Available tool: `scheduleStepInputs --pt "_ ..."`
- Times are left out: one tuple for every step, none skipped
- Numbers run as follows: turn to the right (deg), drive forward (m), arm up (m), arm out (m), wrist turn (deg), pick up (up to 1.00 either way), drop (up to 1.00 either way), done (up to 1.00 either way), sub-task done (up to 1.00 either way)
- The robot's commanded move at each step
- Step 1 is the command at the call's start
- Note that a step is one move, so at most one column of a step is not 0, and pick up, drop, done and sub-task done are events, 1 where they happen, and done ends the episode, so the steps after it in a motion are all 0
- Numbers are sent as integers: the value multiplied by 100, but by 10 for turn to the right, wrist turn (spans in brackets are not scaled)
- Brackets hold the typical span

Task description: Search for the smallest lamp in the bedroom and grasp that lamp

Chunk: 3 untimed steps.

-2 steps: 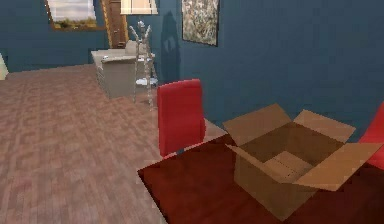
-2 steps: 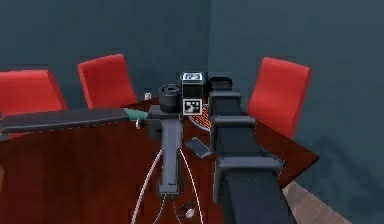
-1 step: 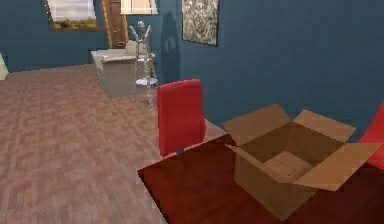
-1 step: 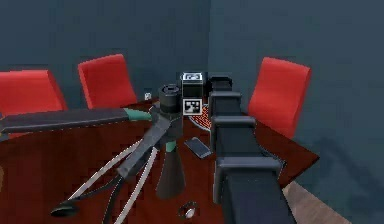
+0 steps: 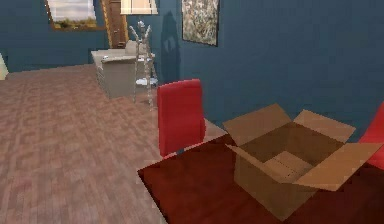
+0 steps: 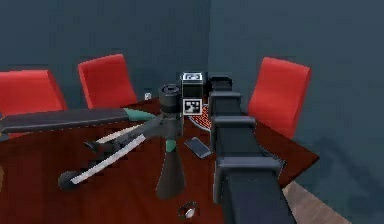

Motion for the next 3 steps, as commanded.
scheduleStepInputs --pt "0 0 0 0 150 0 0 0 0" --pt "0 0 0 0 0 100 0 0 0" --pt "0 0 0 0 0 0 0 100 0"
